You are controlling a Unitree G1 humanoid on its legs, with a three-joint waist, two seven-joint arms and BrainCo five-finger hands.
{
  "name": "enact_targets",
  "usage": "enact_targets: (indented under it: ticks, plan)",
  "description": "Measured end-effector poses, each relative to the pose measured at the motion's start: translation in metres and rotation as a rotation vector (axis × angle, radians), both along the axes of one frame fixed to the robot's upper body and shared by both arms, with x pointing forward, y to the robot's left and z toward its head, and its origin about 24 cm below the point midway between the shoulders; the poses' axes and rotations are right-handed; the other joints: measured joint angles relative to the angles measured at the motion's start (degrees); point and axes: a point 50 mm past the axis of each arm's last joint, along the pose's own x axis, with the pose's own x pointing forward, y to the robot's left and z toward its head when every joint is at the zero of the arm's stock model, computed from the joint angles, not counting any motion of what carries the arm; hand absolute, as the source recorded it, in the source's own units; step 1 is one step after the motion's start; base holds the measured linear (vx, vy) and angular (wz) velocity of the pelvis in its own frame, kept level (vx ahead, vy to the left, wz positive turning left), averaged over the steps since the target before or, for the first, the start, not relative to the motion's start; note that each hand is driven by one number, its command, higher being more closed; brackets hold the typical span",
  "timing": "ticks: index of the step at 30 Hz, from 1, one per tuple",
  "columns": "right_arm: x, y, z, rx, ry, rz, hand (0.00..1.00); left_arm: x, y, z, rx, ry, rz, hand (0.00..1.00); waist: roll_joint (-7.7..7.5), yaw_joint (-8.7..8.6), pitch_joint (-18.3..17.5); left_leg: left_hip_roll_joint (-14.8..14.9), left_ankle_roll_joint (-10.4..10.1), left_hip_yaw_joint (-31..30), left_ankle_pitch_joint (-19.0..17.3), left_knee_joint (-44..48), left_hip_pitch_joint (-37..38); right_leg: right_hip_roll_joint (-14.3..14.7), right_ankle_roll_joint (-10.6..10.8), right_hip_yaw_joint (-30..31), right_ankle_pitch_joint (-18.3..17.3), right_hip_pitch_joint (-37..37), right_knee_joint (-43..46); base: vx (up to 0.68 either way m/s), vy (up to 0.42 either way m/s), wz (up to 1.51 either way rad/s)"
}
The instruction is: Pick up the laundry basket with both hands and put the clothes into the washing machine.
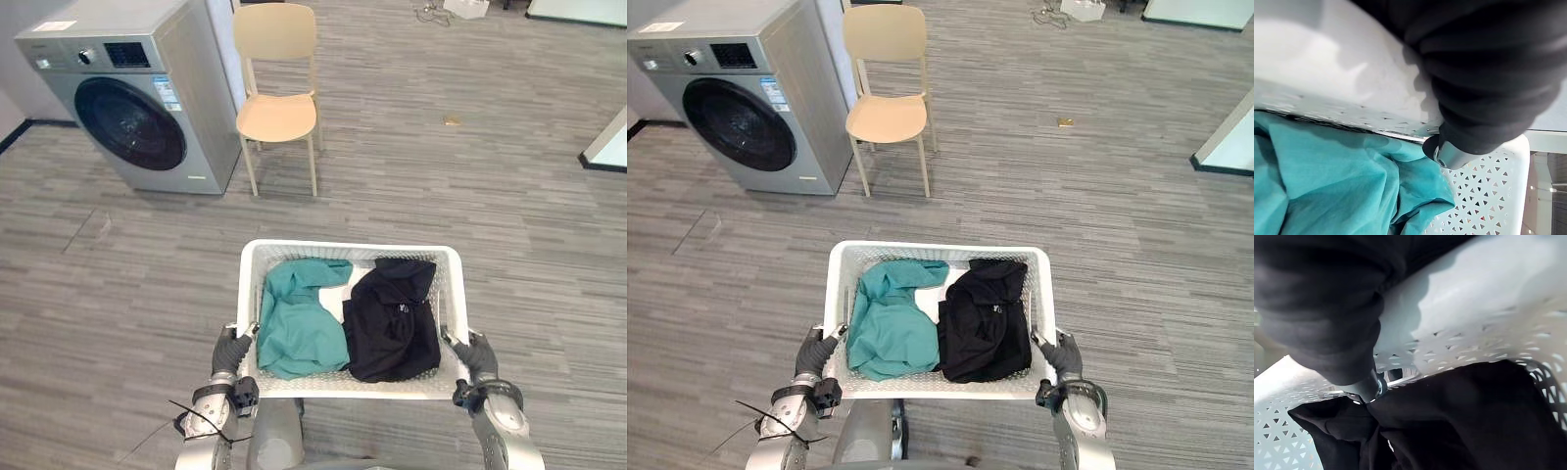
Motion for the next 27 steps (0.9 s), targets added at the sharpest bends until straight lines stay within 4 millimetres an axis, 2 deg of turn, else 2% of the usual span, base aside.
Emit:
enact_targets:
  ticks: [1, 2, 3, 4, 5, 6, 7, 8, 9, 10, 12, 13, 14, 15, 16, 17, 18, 19, 20, 21, 22, 23, 24, 25, 26, 27]
  plan:
    - [0.000, -0.004, 0.001, -0.013, 0.002, 0.009, 1.00, -0.003, -0.002, 0.001, -0.009, -0.001, 0.006, 1.00, 1.06, 0.01, -0.4, -0.2, -2.1, -3.6, 1.3, -7.3, -0.8, -0.4, 1.5, 0.0, -3.2, 2.2, 0.0, 0.76, 0.390, -0.15]
    - [0.000, -0.003, -0.005, -0.004, 0.024, 0.009, 1.00, -0.005, 0.000, -0.004, -0.006, 0.020, 0.009, 1.00, 0.04, -0.10, -0.8, -1.9, -1.4, -2.5, 6.4, -1.8, -1.2, -3.0, 1.9, 0.0, -6.5, 4.7, 2.0, 0.78, 0.407, -0.07]
    - [-0.003, -0.003, -0.009, -0.004, 0.043, 0.010, 1.00, -0.007, 0.000, -0.007, -0.008, 0.040, 0.010, 1.00, -0.88, -0.38, -1.1, -2.9, 0.2, -1.9, 7.5, 0.2, -0.9, -4.1, 2.1, 0.3, -6.7, 4.9, 4.6, 0.69, 0.368, 0.05]
    - [-0.007, -0.003, -0.016, 0.000, 0.076, 0.007, 1.00, -0.011, -0.001, -0.012, -0.015, 0.073, 0.012, 1.00, -2.13, -0.34, -1.5, -4.9, 2.6, -1.2, 8.0, 2.6, 0.3, -6.6, 2.1, 1.1, -6.7, 2.3, 14.7, 0.74, 0.347, 0.18]
    - [-0.011, 0.000, -0.020, 0.014, 0.095, 0.002, 1.00, -0.012, 0.003, -0.013, 0.002, 0.086, 0.006, 1.00, -4.73, -0.70, -1.3, -7.6, 5.4, 0.0, 5.4, 4.1, 2.6, -10.3, 2.9, 2.2, -4.4, -3.2, 30.0, 0.74, 0.344, 0.28]
    - [-0.012, 0.002, -0.022, 0.023, 0.101, 0.000, 1.00, -0.012, 0.005, -0.013, 0.010, 0.091, 0.002, 1.00, -5.97, -1.30, -1.1, -9.1, 6.0, 0.4, 3.9, 4.7, 3.9, -11.8, 3.6, 2.9, -0.6, -6.1, 37.5, 0.73, 0.304, 0.51]
    - [-0.015, 0.006, -0.027, 0.043, 0.114, -0.003, 1.00, -0.012, 0.008, -0.013, 0.023, 0.096, -0.003, 1.00, -7.53, -2.41, -1.0, -11.5, 7.1, 0.5, 1.6, 5.0, 6.4, -13.7, 4.8, 3.7, 9.6, -9.6, 47.3, 0.68, 0.244, 0.68]
    - [-0.020, 0.009, -0.033, 0.060, 0.139, -0.012, 1.00, -0.011, 0.011, -0.013, 0.042, 0.104, -0.010, 1.00, -8.17, -3.55, -0.5, -13.6, 8.4, 0.0, -1.0, 4.2, 11.9, -14.2, 5.4, 5.8, 13.8, -16.0, 62.5, 0.66, 0.223, 0.60]
    - [-0.021, 0.010, -0.033, 0.058, 0.142, -0.012, 1.00, -0.011, 0.011, -0.013, 0.045, 0.106, -0.010, 1.00, -7.63, -3.69, -0.3, -14.0, 8.6, -0.7, -1.8, 3.4, 14.5, -13.3, 5.0, 5.9, 12.0, -18.6, 67.1, 0.64, 0.187, 0.53]
    - [-0.025, 0.009, -0.034, 0.061, 0.146, -0.024, 1.00, -0.010, 0.009, -0.012, 0.053, 0.104, -0.022, 1.00, -6.05, -4.25, -0.1, -14.1, 8.8, -2.3, -2.9, 0.5, 19.7, -11.3, 3.3, 4.8, 7.9, -23.1, 71.4, 0.62, 0.160, 0.47]
    - [-0.032, 0.009, -0.032, 0.068, 0.135, -0.046, 1.00, -0.008, 0.006, -0.009, 0.066, 0.090, -0.052, 1.00, -4.53, -5.05, -0.2, -14.3, 9.0, -4.4, -3.0, -4.2, 25.7, -9.3, 3.1, 1.2, 3.6, -28.6, 69.6, 0.55, 0.103, 0.63]
    - [-0.036, 0.007, -0.026, 0.066, 0.107, -0.073, 1.00, -0.004, 0.002, -0.004, 0.072, 0.065, -0.075, 1.00, -3.89, -5.66, -0.1, -14.3, 9.0, -5.7, -3.2, -7.3, 29.5, -9.1, 3.4, -2.5, 0.7, -32.6, 63.6, 0.61, 0.029, 0.77]
    - [-0.041, 0.003, -0.022, 0.065, 0.090, -0.099, 1.00, 0.000, -0.002, 0.000, 0.077, 0.043, -0.100, 1.00, -3.42, -5.96, -0.2, -14.3, 8.7, -7.1, -3.9, -9.4, 32.8, -9.8, 3.6, -7.0, -0.1, -35.3, 53.6, 0.73, 0.022, 0.72]
    - [-0.042, 0.003, -0.021, 0.070, 0.084, -0.112, 1.00, 0.003, -0.002, 0.002, 0.080, 0.032, -0.106, 1.00, -3.44, -5.97, -0.3, -14.3, 8.5, -7.5, -4.3, -10.4, 34.3, -10.3, 3.5, -9.5, 0.1, -36.0, 47.1, 0.61, -0.036, 0.53]
    - [-0.043, 0.001, -0.021, 0.075, 0.080, -0.127, 1.00, 0.007, -0.002, 0.006, 0.089, 0.017, -0.117, 1.00, -3.77, -5.92, -0.7, -14.3, 7.8, -7.6, -5.5, -12.0, 36.7, -10.2, 3.3, -14.2, 2.4, -35.8, 30.9, 0.61, -0.092, 0.38]
    - [-0.042, 0.002, -0.020, 0.083, 0.073, -0.128, 1.00, 0.008, -0.002, 0.009, 0.096, 0.004, -0.121, 1.00, -4.42, -6.25, -1.1, -14.3, 7.0, -7.8, -8.3, -12.4, 39.3, -9.4, 2.5, -15.7, 4.7, -35.8, 19.1, 0.75, -0.160, 0.36]
    - [-0.042, 0.002, -0.020, 0.085, 0.073, -0.132, 1.00, 0.008, -0.002, 0.009, 0.095, 0.003, -0.121, 1.00, -4.46, -6.49, -1.2, -14.3, 6.5, -8.3, -9.9, -12.1, 41.0, -9.1, 2.1, -15.5, 5.1, -35.9, 17.1, 0.81, -0.221, 0.41]
    - [-0.046, -0.001, -0.021, 0.078, 0.084, -0.140, 1.00, 0.008, -0.005, 0.008, 0.090, 0.010, -0.128, 1.00, -4.20, -6.91, -2.0, -13.5, 6.0, -9.5, -13.1, -11.8, 44.6, -7.9, 1.2, -11.9, 5.5, -36.1, 18.7, 0.90, -0.264, 0.56]
    - [-0.051, -0.003, -0.023, 0.070, 0.102, -0.149, 1.00, 0.003, -0.008, 0.004, 0.084, 0.026, -0.134, 1.00, -3.47, -7.62, -4.0, -11.3, 4.7, -10.5, -15.5, -9.2, 47.0, -5.7, -0.3, -9.1, 8.2, -36.2, 24.1, 0.64, -0.190, 0.68]
    - [-0.053, -0.003, -0.024, 0.071, 0.108, -0.151, 1.00, 0.002, -0.008, 0.003, 0.083, 0.032, -0.133, 1.00, -3.59, -8.42, -4.7, -10.7, 3.9, -11.0, -16.0, -4.5, 45.8, -5.3, -0.4, -8.4, 9.2, -36.1, 26.6, 0.80, -0.302, 0.87]
    - [-0.057, -0.008, -0.022, 0.059, 0.107, -0.158, 1.00, 0.002, -0.015, 0.002, 0.064, 0.035, -0.134, 1.00, -1.33, -9.53, -5.5, -8.2, 3.4, -10.9, -14.8, 11.3, 40.1, -3.8, -0.2, -10.4, 6.3, -34.4, 29.6, 0.75, -0.319, 0.61]
    - [-0.058, -0.016, -0.015, 0.034, 0.088, -0.155, 1.00, 0.001, -0.022, 0.001, 0.031, 0.034, -0.124, 1.00, 2.32, -9.30, -5.4, -3.8, 2.8, -9.8, -6.0, 27.7, 33.0, -0.2, -1.6, -11.9, 3.7, -31.4, 29.1, 0.88, -0.363, 0.28]
    - [-0.056, -0.017, -0.013, 0.028, 0.081, -0.146, 1.00, -0.001, -0.022, 0.000, 0.021, 0.038, -0.111, 1.00, 3.20, -8.68, -5.4, -2.1, 2.1, -9.1, 0.5, 33.8, 30.2, 1.2, -2.5, -11.7, 2.7, -30.1, 29.0, 0.69, -0.214, -0.37]
    - [-0.053, -0.017, -0.012, 0.025, 0.077, -0.135, 1.00, -0.002, -0.022, -0.001, 0.012, 0.038, -0.101, 1.00, 4.04, -7.03, -5.1, 1.0, 0.1, -8.0, 4.1, 45.0, 25.3, 3.3, -3.8, -11.3, 0.6, -26.8, 28.4, 0.67, -0.173, -0.37]
    - [-0.051, -0.015, -0.012, 0.033, 0.078, -0.130, 1.00, -0.002, -0.022, -0.001, 0.014, 0.038, -0.105, 1.00, 3.83, -6.71, -4.5, 3.3, 2.0, -6.9, 2.8, 52.0, 20.2, 4.5, -4.2, -11.4, -0.6, -21.8, 25.7, 0.67, -0.166, -0.19]
    - [-0.052, -0.015, -0.013, 0.039, 0.079, -0.134, 1.00, -0.002, -0.021, -0.001, 0.017, 0.039, -0.105, 1.00, 3.22, -6.63, -4.2, 3.9, 3.2, -6.0, 1.7, 53.4, 18.1, 4.5, -4.0, -11.3, -1.0, -19.3, 24.0, 0.65, -0.191, 0.17]
